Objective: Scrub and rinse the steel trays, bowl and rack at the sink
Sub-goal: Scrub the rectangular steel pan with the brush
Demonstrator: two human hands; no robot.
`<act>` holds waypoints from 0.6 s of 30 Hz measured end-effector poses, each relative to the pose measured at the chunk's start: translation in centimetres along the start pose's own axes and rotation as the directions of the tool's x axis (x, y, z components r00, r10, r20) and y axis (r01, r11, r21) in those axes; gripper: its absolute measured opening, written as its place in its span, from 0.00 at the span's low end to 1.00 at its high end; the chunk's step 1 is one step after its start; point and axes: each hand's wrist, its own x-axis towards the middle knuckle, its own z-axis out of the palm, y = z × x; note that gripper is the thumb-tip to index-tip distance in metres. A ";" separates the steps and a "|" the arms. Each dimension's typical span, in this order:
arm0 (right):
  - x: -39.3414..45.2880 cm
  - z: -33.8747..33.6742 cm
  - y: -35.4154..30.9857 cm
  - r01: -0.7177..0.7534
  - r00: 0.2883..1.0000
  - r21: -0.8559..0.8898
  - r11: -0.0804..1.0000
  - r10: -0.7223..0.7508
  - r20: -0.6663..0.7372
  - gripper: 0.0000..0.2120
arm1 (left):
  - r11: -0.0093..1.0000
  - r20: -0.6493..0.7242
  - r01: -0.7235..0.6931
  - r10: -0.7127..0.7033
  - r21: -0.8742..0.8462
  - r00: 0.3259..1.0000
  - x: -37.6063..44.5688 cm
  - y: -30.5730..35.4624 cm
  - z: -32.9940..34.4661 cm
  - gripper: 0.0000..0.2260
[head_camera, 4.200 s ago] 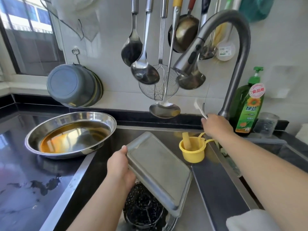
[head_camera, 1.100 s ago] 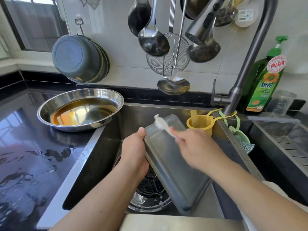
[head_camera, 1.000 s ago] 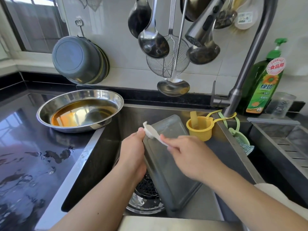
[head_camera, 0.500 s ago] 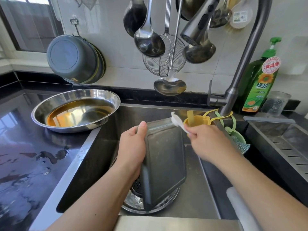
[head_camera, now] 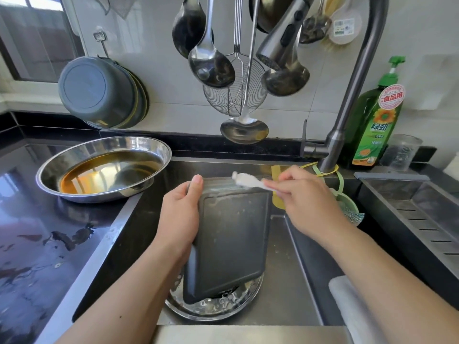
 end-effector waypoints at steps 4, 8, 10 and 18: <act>0.5 -0.3 1.2 -0.037 0.997 0.009 0.999 0.038 -0.062 0.18 | 0.999 0.001 0.020 -0.020 -0.035 1.000 0.1 0.1 0.0 0.20; 0.2 -0.3 0.6 -0.038 0.996 0.049 0.998 0.042 -0.082 0.15 | 1.000 0.016 0.005 -0.005 -0.007 1.000 0.1 0.0 0.1 0.20; -0.3 0.6 -2.0 0.125 0.989 0.093 0.988 -0.117 -0.088 0.14 | 0.999 0.055 0.022 -0.024 0.025 0.998 -0.2 -0.2 0.4 0.19; -0.3 -0.7 2.0 -0.123 0.989 -0.026 0.992 0.120 -0.082 0.16 | 0.999 0.058 0.037 -0.037 -0.007 0.998 -0.1 0.1 0.1 0.20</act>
